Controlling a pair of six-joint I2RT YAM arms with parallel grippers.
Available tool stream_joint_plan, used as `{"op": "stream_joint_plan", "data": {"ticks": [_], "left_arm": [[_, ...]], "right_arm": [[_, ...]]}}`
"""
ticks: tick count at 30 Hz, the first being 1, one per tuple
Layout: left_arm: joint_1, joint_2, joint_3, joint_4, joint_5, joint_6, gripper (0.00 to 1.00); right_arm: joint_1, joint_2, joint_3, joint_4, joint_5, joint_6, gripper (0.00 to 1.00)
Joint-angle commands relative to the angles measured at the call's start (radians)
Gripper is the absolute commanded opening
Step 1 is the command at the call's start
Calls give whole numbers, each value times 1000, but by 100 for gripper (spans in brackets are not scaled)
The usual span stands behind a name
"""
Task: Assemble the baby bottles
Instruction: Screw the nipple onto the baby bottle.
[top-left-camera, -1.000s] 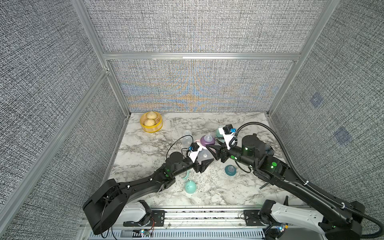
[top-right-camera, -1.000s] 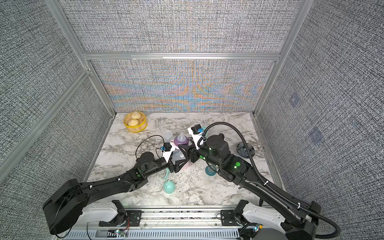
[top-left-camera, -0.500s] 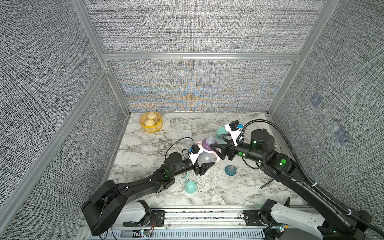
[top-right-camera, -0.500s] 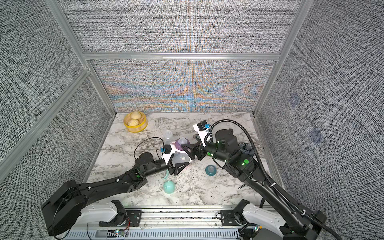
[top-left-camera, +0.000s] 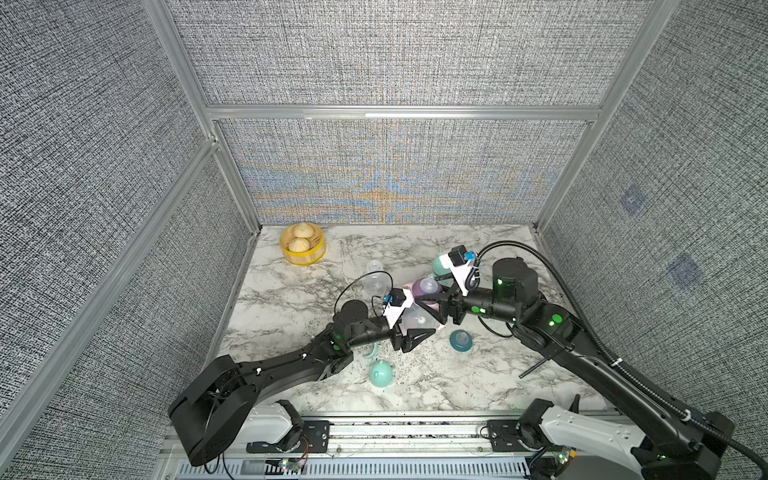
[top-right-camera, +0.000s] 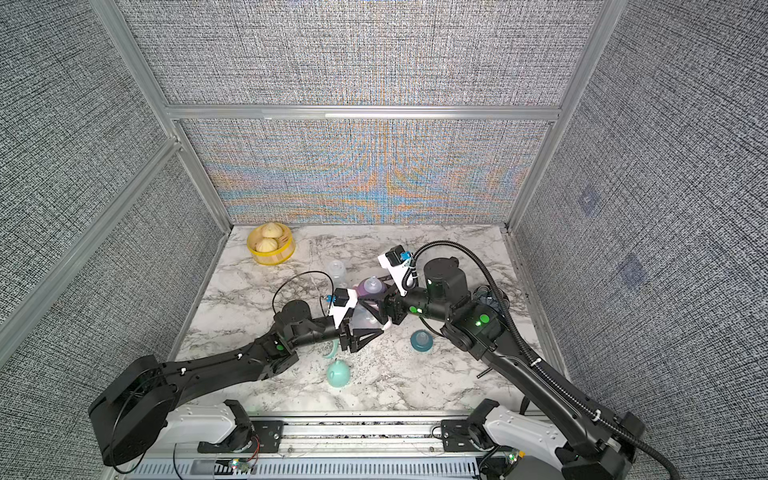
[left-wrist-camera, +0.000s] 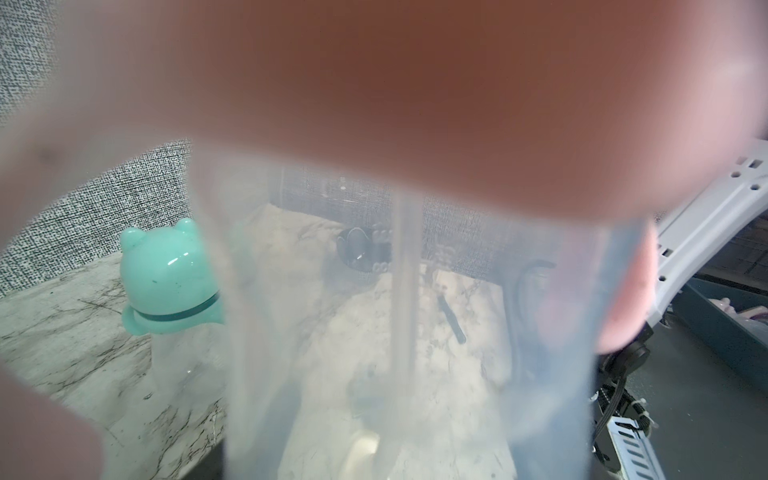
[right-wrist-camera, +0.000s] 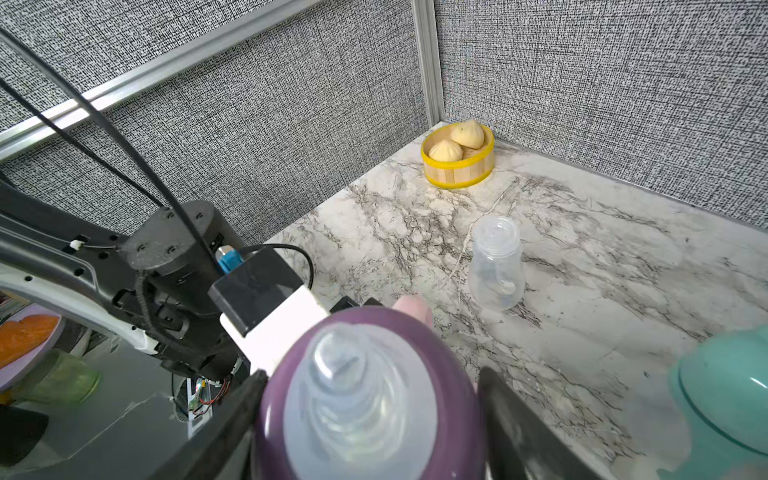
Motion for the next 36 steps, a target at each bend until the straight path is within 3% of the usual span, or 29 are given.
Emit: {"op": "stream_joint_plan", "data": {"ticks": [1, 5, 13, 18, 24, 36], "left_arm": [[1, 9, 15, 17, 21, 9, 0], [0, 30, 26, 16, 34, 2, 0], [0, 34, 16, 38, -14, 2, 0], [0, 10, 3, 29, -143, 29, 0], [-1, 3, 3, 33, -280, 26, 0], [-4, 17, 14, 40, -287, 23, 0]], "right_arm": [[0, -8, -7, 47, 16, 11, 75], [0, -15, -27, 86, 18, 29, 74], [7, -6, -50, 119, 36, 65, 55], [73, -6, -56, 129, 156, 78, 45], [227, 23, -30, 134, 441, 63, 37], [358, 157, -2, 253, 615, 102, 34]]}}
